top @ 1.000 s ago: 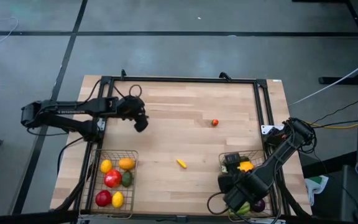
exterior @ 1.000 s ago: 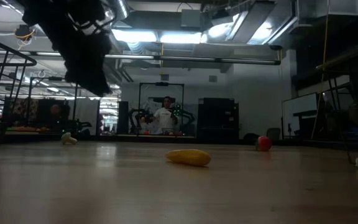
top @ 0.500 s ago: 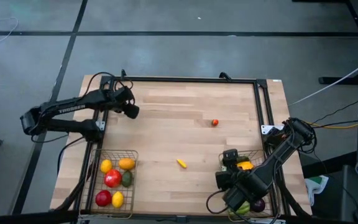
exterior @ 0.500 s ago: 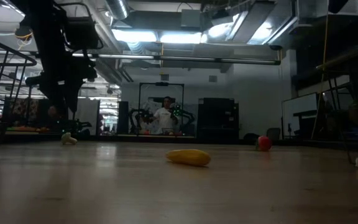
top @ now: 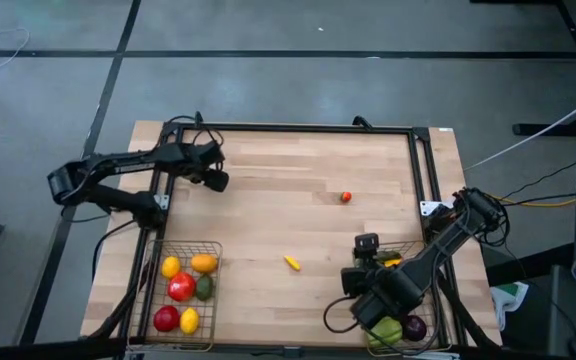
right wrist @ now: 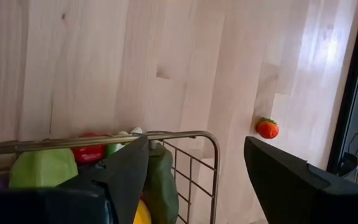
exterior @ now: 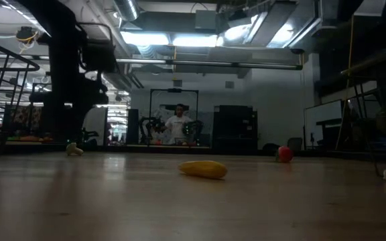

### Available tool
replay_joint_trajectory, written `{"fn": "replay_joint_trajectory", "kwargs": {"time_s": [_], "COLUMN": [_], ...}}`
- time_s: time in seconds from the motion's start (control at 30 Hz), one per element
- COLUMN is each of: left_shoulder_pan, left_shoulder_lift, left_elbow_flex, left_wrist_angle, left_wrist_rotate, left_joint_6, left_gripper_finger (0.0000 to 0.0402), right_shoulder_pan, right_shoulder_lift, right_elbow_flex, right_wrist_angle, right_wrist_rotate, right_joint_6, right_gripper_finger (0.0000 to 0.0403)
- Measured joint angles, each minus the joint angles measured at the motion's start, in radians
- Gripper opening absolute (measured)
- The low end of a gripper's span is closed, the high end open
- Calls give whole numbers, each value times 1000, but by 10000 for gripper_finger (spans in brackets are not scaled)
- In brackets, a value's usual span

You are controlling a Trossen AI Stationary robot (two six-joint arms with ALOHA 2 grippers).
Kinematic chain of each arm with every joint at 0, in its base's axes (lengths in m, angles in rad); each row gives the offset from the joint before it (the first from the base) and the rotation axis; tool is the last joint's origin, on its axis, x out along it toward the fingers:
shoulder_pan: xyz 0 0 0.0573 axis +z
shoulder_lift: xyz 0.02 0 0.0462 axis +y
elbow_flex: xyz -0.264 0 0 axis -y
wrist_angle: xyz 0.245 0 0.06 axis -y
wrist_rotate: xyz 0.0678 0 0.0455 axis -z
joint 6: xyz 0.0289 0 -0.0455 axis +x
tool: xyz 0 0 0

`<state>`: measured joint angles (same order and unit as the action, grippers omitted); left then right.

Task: Sort produce into baskets
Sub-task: Put the green mushroom into the right wire basket

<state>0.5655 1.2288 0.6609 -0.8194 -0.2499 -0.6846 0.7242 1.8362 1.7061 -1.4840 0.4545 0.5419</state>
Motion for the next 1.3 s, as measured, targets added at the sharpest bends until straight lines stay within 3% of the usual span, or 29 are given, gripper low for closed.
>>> {"fn": "replay_joint_trajectory", "kwargs": {"time_s": [0.3, 0.77, 1.3], "left_shoulder_pan": [0, 0, 89], "left_shoulder_lift": [108, 114, 200], "left_elbow_flex": [0, 0, 0], "left_wrist_angle": [28, 133, 231], "left_wrist_rotate": [3, -3, -24], "left_joint_6": [33, 54, -47], "left_gripper_finger": [172, 172, 172], "right_shoulder_pan": [0, 0, 0], "right_shoulder_lift": [0, 0, 0], "right_elbow_flex": [0, 0, 0], "right_wrist_angle": [2, 3, 21], "right_wrist_rotate": [1, 2, 2], "right_joint_6": [0, 0, 0], "right_gripper_finger": [264, 264, 264]}}
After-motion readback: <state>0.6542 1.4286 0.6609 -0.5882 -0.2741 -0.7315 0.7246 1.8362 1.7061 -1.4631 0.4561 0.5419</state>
